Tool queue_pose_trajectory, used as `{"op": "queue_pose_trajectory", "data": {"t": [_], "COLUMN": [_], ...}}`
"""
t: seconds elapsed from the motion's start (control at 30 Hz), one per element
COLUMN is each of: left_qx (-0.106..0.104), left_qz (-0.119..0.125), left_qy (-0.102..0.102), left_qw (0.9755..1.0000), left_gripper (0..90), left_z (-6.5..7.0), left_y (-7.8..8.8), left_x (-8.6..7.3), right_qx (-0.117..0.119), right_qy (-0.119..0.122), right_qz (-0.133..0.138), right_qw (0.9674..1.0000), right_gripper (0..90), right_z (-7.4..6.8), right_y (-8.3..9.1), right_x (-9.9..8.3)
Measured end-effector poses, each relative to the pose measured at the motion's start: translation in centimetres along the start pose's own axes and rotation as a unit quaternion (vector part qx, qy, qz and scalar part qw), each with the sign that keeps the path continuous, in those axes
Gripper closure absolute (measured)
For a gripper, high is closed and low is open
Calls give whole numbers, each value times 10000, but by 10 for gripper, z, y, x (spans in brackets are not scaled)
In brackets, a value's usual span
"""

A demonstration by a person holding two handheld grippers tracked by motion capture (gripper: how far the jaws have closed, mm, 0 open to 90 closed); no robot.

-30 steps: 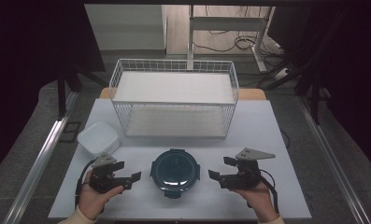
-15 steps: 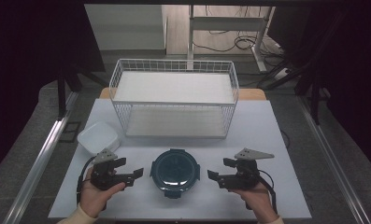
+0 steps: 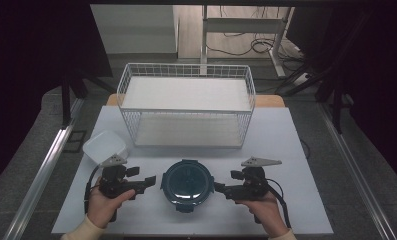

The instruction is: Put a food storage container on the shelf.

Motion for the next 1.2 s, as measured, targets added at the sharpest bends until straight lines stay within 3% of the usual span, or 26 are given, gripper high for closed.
{"op": "queue_pose_trajectory", "data": {"t": [0.1,0.2,0.3,0.37,0.5,0.63,0.87,1.0,1.03,1.2], "left_qx": [-224,-332,-368,-405,-618,-607,-876,-899,-1004,-1052], "left_qz": [-211,-305,-297,-331,-475,-556,-744,-738,-768,-895], "left_qy": [246,284,291,314,594,635,796,828,907,973], "left_qw": [9992,9986,9985,9981,9952,9946,9902,9898,9878,9856], "left_gripper": [137,127,126,123,120,119,121,139,139,138], "left_z": [7,15,18,18,14,11,14,14,17,19], "left_y": [-9,-16,-18,-20,-26,-31,-43,-47,-50,-57], "left_x": [5,11,14,9,-2,-8,-15,-14,-14,-18], "right_qx": [61,143,201,222,234,315,386,476,517,610], "right_qy": [-92,-267,-262,-304,-424,-538,-776,-924,-1019,-1167], "right_qz": [-48,-25,-38,-50,-136,-191,-353,-415,-427,-412], "right_qw": [9999,9995,9994,9993,9987,9979,9956,9937,9925,9904], "right_gripper": [130,121,115,115,110,106,97,97,97,98], "right_z": [-3,-7,-10,-11,-9,-10,-13,-14,-15,-17], "right_y": [-7,-14,-20,-22,-27,-31,-48,-54,-56,-60], "right_x": [6,14,15,13,5,0,-9,-12,-13,-13]}}
Point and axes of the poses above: each handheld gripper's, and its own axes: y roughly backward along the jaws, x roughly out of its top, z roughly to its right, the point moved 10 cm from there along -y, roughly forward along the jaws, and after that the axes turned 7 degrees about y, right-handed, at the moved point
